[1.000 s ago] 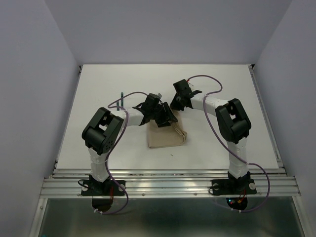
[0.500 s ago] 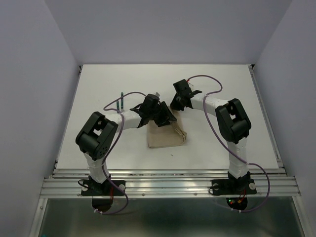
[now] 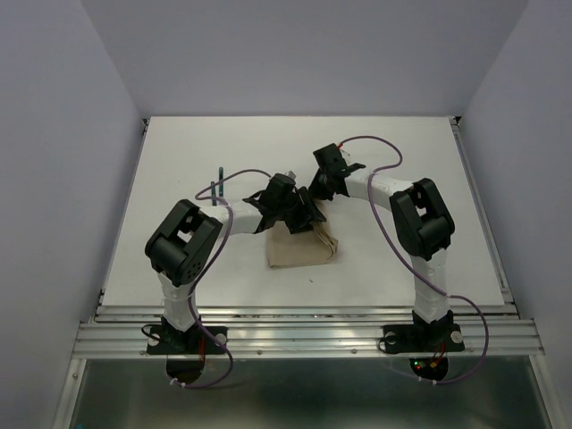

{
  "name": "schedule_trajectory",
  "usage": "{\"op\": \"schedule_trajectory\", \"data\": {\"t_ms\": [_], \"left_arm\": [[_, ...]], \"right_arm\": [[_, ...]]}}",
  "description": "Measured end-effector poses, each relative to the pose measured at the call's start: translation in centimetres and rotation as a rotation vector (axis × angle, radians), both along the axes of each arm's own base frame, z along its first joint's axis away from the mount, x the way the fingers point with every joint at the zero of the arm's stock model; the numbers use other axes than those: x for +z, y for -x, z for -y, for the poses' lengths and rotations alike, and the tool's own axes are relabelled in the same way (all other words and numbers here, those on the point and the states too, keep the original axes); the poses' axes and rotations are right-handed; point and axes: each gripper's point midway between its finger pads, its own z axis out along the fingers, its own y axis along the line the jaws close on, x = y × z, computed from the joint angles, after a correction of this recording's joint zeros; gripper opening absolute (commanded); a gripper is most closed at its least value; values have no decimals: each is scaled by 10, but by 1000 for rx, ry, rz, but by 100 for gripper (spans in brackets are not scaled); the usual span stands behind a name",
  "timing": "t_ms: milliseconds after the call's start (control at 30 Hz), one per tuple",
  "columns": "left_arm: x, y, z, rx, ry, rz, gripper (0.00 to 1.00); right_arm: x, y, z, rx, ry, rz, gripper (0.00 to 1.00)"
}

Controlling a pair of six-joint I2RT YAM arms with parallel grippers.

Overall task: Fold the napkin into a case and place the utensils inside
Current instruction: Fold the lower triangle-folded napkin at the center of the board.

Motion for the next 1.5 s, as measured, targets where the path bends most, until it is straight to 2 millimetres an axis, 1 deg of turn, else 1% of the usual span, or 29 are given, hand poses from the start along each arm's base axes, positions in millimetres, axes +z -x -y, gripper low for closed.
{"op": "schedule_trajectory", "data": {"t_ms": [133,233,333,367,467,500,533,567,800,1067,1267,1500], "left_arm": [[-12,7,5,-19,-10,-28,59],[-14,8,7,-25,-10,-32,54],[-12,7,10,-28,-5,-26,45],[-11,6,10,-28,-3,-24,38],[-11,6,11,-30,0,-20,23],[-11,6,11,-31,-1,-19,9],[-11,6,11,-32,-2,-19,3],[-11,6,11,-33,-4,-18,0],[-11,6,9,-74,-26,8,0],[-17,8,-2,-121,-71,27,0],[-10,4,-8,-140,-77,57,0],[-11,5,-10,-176,-86,82,0]], "right_arm": [[0,0,0,0,1,1,1],[0,0,0,0,1,1,1],[0,1,-1,2,2,1,1],[0,1,-2,3,2,1,1],[0,1,-1,2,3,2,1],[0,1,-1,1,4,2,1],[0,1,-1,1,4,3,1],[0,1,-1,1,4,2,1],[0,0,-1,8,11,6,1],[1,-3,-3,22,20,10,1],[1,-6,-4,33,29,12,1],[0,-6,-4,43,35,9,1]]}}
